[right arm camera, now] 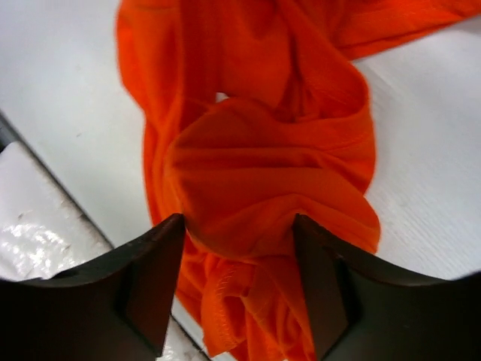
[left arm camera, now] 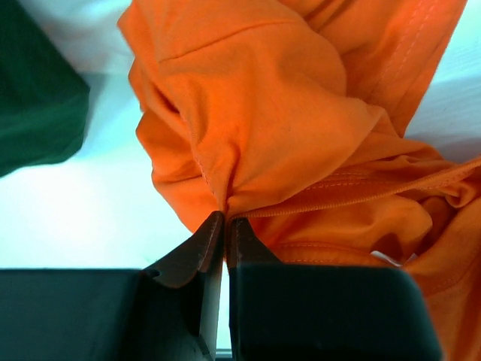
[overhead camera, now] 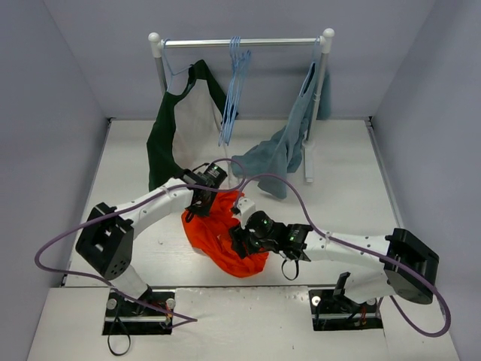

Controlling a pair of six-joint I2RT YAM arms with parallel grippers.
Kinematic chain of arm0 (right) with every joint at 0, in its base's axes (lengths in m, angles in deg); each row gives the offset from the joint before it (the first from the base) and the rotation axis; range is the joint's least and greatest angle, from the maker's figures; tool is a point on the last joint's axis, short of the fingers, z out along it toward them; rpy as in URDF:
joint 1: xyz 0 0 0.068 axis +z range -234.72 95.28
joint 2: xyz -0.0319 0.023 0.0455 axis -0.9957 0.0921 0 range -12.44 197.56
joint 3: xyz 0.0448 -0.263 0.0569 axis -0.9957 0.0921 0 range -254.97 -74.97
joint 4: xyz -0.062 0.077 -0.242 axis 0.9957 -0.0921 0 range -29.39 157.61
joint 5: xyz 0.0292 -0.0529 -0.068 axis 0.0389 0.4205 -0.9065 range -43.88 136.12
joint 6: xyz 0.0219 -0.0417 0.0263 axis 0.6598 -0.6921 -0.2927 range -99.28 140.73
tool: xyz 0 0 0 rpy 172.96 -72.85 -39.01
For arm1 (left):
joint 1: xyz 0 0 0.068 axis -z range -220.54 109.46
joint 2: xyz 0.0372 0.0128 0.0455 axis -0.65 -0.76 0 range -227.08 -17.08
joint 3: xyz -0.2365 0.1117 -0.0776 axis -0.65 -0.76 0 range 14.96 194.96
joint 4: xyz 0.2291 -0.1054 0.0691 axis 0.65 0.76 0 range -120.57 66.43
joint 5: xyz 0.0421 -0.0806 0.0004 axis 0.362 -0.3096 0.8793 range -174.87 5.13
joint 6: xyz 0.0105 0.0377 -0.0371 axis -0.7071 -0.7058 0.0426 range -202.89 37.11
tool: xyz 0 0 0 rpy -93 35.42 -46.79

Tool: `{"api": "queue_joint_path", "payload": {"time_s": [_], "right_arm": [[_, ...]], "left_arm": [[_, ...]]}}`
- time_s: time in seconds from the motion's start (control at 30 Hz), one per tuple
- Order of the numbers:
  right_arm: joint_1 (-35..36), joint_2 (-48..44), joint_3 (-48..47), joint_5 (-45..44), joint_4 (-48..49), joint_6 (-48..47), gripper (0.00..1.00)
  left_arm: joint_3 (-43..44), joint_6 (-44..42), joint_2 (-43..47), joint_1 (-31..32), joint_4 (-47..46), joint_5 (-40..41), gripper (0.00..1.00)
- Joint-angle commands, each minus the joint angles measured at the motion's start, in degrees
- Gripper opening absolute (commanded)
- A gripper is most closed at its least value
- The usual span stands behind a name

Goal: Place the t-shirt on the hanger

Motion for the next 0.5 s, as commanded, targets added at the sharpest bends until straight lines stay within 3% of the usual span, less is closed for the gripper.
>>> {"api": "queue_joint_path", "payload": {"time_s": [0.0,0.13,0.47], "right_arm": [[0.1,-1.3,-0.2,-7.4,4.1,0.2,0.41],[-0.2,-4.2,0.7,-12.4,1.1,0.9,0.03],[-1.7,-20.6,-7.4,-30.2,-13.4,-5.9,0.01]], "left_arm": [[-0.2,2.0,5.3,-1.6,1.1,-1.3,0.0],[-1.2,2.8,7.7,-2.7,1.0,-3.3,0.0],[1.8,8.4,16.9,-3.0,2.5,-4.9,0.0]]}}
